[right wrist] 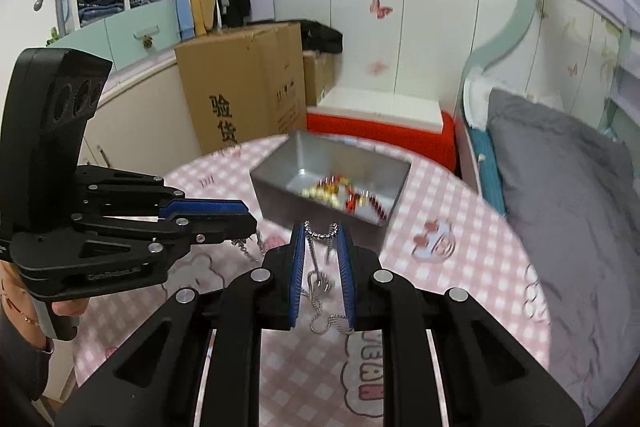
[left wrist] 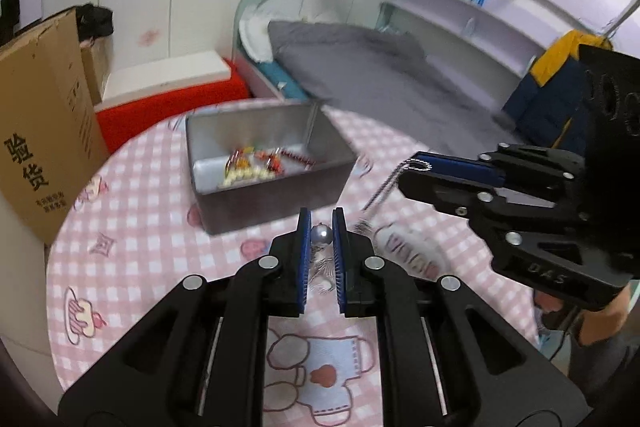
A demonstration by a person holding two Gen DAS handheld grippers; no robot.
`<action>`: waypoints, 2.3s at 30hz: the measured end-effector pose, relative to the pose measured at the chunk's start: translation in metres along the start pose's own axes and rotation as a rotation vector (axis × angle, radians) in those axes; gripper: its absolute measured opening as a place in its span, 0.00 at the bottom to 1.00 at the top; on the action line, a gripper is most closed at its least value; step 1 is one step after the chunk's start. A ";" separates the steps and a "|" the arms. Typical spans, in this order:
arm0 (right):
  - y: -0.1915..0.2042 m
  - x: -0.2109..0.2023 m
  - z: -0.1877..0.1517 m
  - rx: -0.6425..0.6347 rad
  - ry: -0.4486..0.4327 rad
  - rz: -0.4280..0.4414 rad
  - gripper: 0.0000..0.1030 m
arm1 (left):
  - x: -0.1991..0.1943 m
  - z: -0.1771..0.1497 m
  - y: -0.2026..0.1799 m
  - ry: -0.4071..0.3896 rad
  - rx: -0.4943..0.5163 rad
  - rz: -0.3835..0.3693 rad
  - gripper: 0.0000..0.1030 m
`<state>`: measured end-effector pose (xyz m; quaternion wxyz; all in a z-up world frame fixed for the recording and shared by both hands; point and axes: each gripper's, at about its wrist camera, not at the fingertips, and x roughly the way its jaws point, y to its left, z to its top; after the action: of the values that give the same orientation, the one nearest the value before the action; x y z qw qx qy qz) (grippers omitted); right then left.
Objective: Organize jewelry
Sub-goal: 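Lift both chains and lower them into the grey box, then open both grippers inside the box and release the chains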
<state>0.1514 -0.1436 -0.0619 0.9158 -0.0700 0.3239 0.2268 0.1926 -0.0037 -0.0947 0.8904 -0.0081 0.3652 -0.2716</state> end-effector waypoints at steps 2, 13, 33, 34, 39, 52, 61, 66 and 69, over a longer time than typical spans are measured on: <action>0.001 -0.007 0.010 -0.011 -0.022 -0.009 0.14 | -0.009 0.009 -0.003 -0.022 0.009 -0.003 0.10; 0.001 -0.036 0.068 -0.063 -0.138 -0.044 0.14 | -0.054 0.061 -0.010 -0.148 0.062 0.006 0.10; -0.001 -0.041 0.086 -0.088 -0.167 -0.041 0.14 | -0.001 0.025 0.010 -0.021 0.023 0.041 0.11; -0.002 -0.041 0.085 -0.088 -0.165 -0.042 0.14 | 0.003 0.021 0.012 -0.016 0.014 0.051 0.11; -0.005 -0.036 0.087 -0.082 -0.152 -0.037 0.14 | 0.015 0.028 0.021 0.015 -0.030 0.024 0.11; -0.023 0.001 0.086 -0.037 -0.092 -0.008 0.14 | 0.066 0.056 0.059 0.122 -0.192 -0.051 0.11; -0.026 0.008 0.085 -0.025 -0.072 -0.001 0.14 | 0.069 0.049 0.060 0.114 -0.190 -0.030 0.69; -0.027 0.005 0.083 -0.023 -0.071 -0.001 0.14 | 0.055 0.025 0.035 0.095 -0.048 0.068 0.69; -0.027 0.005 0.083 -0.020 -0.068 0.000 0.14 | 0.049 0.008 0.019 0.077 0.048 0.112 0.69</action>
<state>0.2142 -0.1432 -0.0006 0.9256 -0.0715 0.2905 0.2320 0.2361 -0.0131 -0.1246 0.8894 0.0444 0.3926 -0.2301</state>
